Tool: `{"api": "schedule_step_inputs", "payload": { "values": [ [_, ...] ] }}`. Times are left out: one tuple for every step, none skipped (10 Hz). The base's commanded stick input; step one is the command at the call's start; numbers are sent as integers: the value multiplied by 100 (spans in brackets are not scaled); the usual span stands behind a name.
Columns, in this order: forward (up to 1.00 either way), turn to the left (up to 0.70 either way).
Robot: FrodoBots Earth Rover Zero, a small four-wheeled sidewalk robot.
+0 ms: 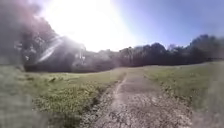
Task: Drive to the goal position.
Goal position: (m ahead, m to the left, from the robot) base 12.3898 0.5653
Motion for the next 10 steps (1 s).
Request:
{"api": "schedule_step_inputs", "payload": {
  "values": [
    [50, 0],
    [50, -15],
    [50, -27],
    [50, -27],
    [50, -27],
    [50, -20],
    [50, -2],
    [50, 0],
    [50, 0],
    [50, 0]
  ]
}}
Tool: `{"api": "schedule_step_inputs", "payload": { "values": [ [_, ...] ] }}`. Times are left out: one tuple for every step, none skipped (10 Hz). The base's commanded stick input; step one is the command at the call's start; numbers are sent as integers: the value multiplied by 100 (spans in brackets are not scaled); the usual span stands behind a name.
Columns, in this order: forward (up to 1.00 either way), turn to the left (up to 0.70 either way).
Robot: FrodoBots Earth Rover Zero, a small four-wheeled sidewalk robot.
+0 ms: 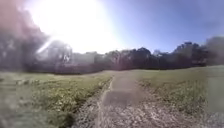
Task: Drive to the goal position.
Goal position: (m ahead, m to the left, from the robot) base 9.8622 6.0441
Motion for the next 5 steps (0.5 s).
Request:
{"api": "schedule_step_inputs", "payload": {
  "values": [
    [50, 0],
    [50, 0],
    [50, 0],
    [50, 0],
    [50, -27]
  ]
}}
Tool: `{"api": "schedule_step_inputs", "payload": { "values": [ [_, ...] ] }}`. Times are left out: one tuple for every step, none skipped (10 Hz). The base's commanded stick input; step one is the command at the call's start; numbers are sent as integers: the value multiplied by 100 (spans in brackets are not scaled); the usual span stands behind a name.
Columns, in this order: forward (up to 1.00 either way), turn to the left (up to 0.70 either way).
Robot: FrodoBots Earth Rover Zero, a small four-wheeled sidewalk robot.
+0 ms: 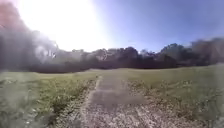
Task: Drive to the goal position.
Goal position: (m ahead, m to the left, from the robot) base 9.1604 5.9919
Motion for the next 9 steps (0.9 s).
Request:
{"api": "schedule_step_inputs", "payload": {
  "values": [
    [50, -27],
    [50, -17],
    [50, 0],
    [50, 0],
    [50, 0],
    [50, 27],
    [50, 27],
    [50, 18],
    [50, 0]
  ]
}}
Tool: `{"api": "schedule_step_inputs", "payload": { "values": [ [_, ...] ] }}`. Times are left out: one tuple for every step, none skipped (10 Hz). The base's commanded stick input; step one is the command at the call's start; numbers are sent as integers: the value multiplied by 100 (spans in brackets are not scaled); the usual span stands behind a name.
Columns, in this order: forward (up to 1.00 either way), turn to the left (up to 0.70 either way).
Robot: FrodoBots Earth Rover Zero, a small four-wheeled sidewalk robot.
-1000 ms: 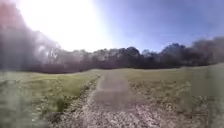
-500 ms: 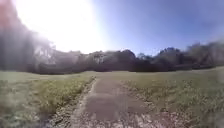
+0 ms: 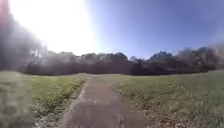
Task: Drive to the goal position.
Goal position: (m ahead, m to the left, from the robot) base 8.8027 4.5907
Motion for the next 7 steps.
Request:
{"api": "schedule_step_inputs", "payload": {
  "values": [
    [50, 0],
    [50, 0],
    [50, 0],
    [50, 0],
    [50, 0],
    [50, 0],
    [50, 10]
  ]
}}
